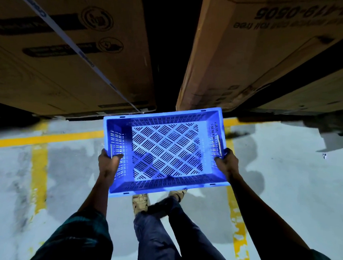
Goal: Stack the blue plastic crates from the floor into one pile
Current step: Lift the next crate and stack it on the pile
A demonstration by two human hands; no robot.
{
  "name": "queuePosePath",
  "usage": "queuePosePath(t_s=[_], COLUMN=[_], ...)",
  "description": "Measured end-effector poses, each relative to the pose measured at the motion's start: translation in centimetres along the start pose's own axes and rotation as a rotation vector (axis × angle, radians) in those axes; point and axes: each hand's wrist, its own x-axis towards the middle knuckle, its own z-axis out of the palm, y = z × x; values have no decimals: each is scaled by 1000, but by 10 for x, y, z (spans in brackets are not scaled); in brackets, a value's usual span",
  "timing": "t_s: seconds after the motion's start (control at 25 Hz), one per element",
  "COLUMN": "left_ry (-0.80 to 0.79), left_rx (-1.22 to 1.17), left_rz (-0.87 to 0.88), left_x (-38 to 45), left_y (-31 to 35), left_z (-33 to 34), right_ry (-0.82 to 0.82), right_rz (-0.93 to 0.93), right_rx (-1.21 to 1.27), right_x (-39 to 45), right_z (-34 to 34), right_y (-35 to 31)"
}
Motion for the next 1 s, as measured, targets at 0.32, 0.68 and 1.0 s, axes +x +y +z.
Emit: queuePosePath(t_s=[0.32, 0.68, 1.0], left_ry=[-45, -18, -98], left_rx=[21, 184, 446], left_rz=[-21, 43, 100], left_x=[0, 0, -61], left_y=[-2, -8, -23], left_z=[-6, -1, 4], right_ry=[-63, 67, 152], right_rz=[6, 22, -88], right_rx=[39, 110, 237], right_x=[-3, -15, -103], right_z=[4, 26, 40], right_y=[-4, 5, 15])
